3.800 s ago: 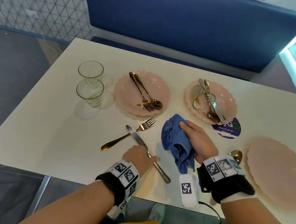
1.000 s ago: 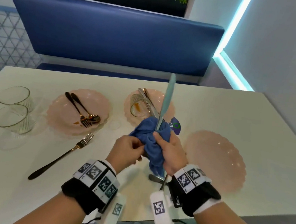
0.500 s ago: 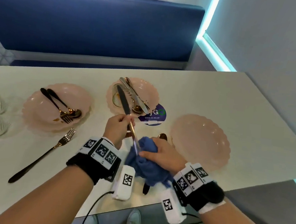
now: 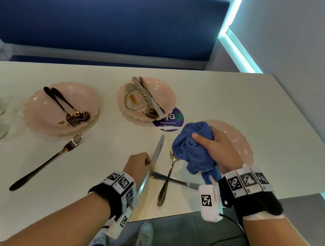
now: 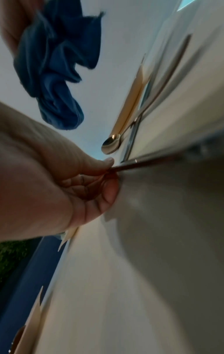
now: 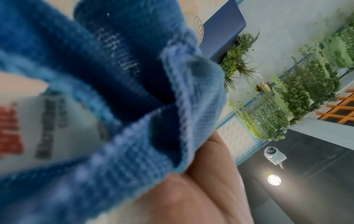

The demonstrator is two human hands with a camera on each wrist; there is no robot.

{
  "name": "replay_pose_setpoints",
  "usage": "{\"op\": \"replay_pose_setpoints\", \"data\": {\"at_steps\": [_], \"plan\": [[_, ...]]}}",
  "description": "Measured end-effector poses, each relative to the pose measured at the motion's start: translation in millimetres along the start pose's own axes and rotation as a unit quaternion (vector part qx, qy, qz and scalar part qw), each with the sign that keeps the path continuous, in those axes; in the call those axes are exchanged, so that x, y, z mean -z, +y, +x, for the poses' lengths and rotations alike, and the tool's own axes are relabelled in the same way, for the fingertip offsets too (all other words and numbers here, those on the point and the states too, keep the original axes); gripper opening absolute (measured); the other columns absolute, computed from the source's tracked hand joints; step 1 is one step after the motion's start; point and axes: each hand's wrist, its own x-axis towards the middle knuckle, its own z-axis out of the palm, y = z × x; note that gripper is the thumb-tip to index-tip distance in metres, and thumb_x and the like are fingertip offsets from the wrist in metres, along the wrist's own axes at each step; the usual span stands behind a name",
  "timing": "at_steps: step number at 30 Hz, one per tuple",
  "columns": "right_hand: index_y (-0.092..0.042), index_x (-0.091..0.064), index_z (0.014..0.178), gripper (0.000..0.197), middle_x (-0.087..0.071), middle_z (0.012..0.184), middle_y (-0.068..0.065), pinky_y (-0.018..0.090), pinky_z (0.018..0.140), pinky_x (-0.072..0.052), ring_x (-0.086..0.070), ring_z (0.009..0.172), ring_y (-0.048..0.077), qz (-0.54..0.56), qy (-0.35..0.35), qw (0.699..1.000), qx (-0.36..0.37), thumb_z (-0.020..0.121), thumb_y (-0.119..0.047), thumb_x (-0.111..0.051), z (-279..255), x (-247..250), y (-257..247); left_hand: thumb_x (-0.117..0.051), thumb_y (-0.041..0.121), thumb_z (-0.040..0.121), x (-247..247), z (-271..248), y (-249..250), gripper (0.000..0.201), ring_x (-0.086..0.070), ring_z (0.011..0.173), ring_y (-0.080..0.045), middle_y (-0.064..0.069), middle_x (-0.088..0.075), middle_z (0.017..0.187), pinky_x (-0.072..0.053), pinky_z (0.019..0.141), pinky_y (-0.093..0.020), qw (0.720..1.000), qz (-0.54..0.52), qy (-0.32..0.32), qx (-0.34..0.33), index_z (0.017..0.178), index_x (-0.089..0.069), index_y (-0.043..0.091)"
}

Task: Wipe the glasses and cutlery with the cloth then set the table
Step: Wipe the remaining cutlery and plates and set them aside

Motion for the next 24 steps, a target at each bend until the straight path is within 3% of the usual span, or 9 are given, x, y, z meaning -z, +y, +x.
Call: {"op": "replay_pose_setpoints", "data": {"at_steps": [3, 9, 13, 15, 18, 21, 24], "plan": [[-0.009, -0.061, 0.100, 0.017, -0.066, 0.093, 0.007, 0.027, 0.079, -0.051, -0.061, 0.081, 0.016, 0.012, -0.002, 1.000, -0.005, 0.087, -0.019, -0.063, 1, -5, 1, -0.069, 0.016, 0.081, 1, -7, -10, 0.010, -0.052, 0.075, -0.014, 0.001, -0.055, 0.078, -0.040, 0.070, -0.023, 0.999, 0.037, 0.006, -0.018, 0.080, -0.061, 0.010], [-0.003, -0.061, 0.111, 0.030, -0.067, 0.108, 0.019, 0.045, 0.094, -0.051, -0.064, 0.099, 0.031, 0.041, -0.012, 0.999, -0.028, 0.087, -0.021, -0.063, 7, -17, -2, -0.066, 0.017, 0.082, 8, -7, -11, 0.011, -0.054, 0.080, -0.016, -0.002, -0.057, 0.085, -0.039, 0.071, -0.022, 0.999, 0.012, 0.019, -0.025, 0.084, -0.063, 0.007], [-0.005, -0.060, 0.112, 0.032, -0.066, 0.111, 0.020, 0.045, 0.092, -0.052, -0.064, 0.099, 0.034, 0.097, -0.023, 0.994, -0.047, 0.087, -0.024, -0.063, 9, -31, -4, -0.059, 0.015, 0.088, 51, -3, -32, 0.013, -0.054, 0.084, -0.019, -0.006, -0.057, 0.090, -0.040, 0.076, -0.026, 0.992, 0.005, 0.124, -0.010, 0.091, -0.065, 0.005], [-0.008, -0.061, 0.111, 0.032, -0.067, 0.110, 0.018, 0.048, 0.094, -0.051, -0.064, 0.102, 0.035, 0.100, -0.029, 0.993, -0.047, 0.086, -0.028, -0.064, 10, -41, -5, -0.055, 0.011, 0.088, 83, -2, -60, 0.014, -0.054, 0.095, -0.028, -0.013, -0.058, 0.099, -0.042, 0.085, -0.035, 0.977, 0.084, 0.194, -0.008, 0.095, -0.065, 0.004], [-0.009, -0.056, 0.112, 0.036, -0.066, 0.112, 0.015, 0.049, 0.095, -0.050, -0.064, 0.103, 0.032, 0.102, -0.035, 0.993, -0.052, 0.084, -0.030, -0.066, 14, -55, -5, -0.057, 0.010, 0.086, 126, -8, -105, 0.025, -0.047, 0.106, -0.039, -0.021, -0.052, 0.116, -0.039, 0.089, -0.044, 0.944, 0.190, 0.253, 0.089, 0.109, -0.062, 0.003], [-0.009, -0.055, 0.113, 0.037, -0.064, 0.113, 0.015, 0.047, 0.096, -0.050, -0.063, 0.104, 0.030, 0.090, -0.063, 0.993, -0.045, 0.084, -0.029, -0.066, 17, -78, -11, -0.058, 0.023, 0.088, 157, -19, -140, 0.037, -0.043, 0.114, -0.038, -0.019, -0.047, 0.122, -0.040, 0.093, -0.046, 0.921, 0.254, 0.200, 0.217, 0.119, -0.054, 0.004], [-0.012, -0.055, 0.114, 0.042, -0.065, 0.111, 0.009, 0.047, 0.097, -0.049, -0.063, 0.104, 0.026, 0.060, -0.095, 0.993, -0.037, 0.082, -0.034, -0.068, 18, -100, -14, -0.053, 0.032, 0.090, 168, -20, -157, 0.032, -0.047, 0.112, -0.033, -0.013, -0.052, 0.115, -0.040, 0.092, -0.042, 0.919, 0.284, 0.141, 0.234, 0.112, -0.057, 0.010]]}}
